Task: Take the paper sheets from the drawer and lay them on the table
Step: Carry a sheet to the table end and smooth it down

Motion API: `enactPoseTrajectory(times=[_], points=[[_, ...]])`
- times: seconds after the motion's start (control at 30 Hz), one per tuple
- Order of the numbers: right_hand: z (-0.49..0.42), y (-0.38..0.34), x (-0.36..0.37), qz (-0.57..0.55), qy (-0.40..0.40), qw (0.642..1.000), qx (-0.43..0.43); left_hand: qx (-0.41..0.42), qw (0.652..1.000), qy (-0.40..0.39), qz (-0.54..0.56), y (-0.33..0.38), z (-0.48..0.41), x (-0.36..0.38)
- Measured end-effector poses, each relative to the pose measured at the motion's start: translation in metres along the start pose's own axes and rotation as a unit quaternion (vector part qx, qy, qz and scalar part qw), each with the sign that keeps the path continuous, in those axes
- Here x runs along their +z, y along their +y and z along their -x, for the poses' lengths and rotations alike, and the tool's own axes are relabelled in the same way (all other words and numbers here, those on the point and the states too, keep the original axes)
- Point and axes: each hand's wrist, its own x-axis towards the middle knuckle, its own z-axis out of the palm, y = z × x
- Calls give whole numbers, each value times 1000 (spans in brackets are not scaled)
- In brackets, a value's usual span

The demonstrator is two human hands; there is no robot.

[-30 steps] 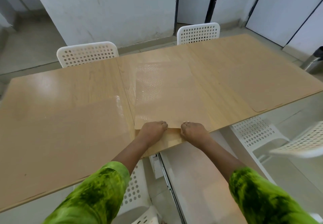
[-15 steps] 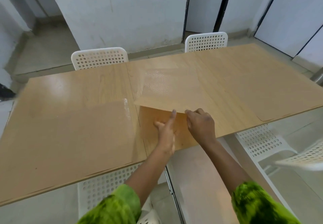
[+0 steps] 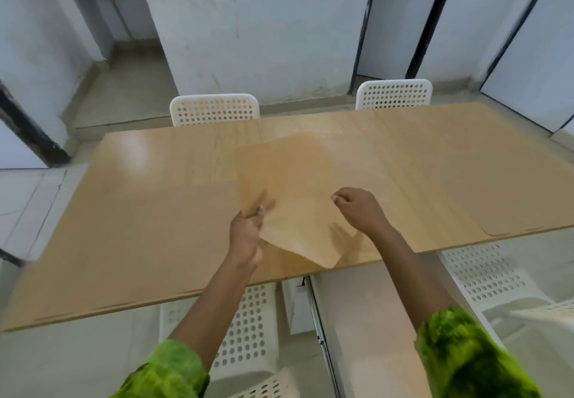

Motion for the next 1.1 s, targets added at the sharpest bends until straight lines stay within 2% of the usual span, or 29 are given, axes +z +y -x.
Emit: enactPoseTrajectory(times=[0.17, 0.3, 0.37, 0.47, 0.6, 0.73, 0.97, 1.1], points=[[-21, -15, 18, 21, -11, 997, 68, -12, 996, -73, 47, 55, 14, -87], [-21, -37, 38, 80, -16, 987, 135, 7, 994, -104, 36, 104, 33, -161], [-15, -54, 52, 74, -2, 984, 162, 11, 995, -96, 25, 127, 43, -205], [1, -84, 75, -8, 24, 984, 177, 7, 996, -86, 3, 157, 59, -269], [35, -145, 117, -168, 23, 976, 140, 25, 997, -73, -30, 200, 90, -360], [70, -210, 162, -347, 7, 927, 142, 21, 999, -39, -16, 232, 116, -445], [89, -300, 227, -444, -12, 890, 104, 45, 999, -6, -6, 270, 146, -554], [74, -334, 266, -447, -18, 888, 109, 80, 994, 69, -24, 279, 137, -588]])
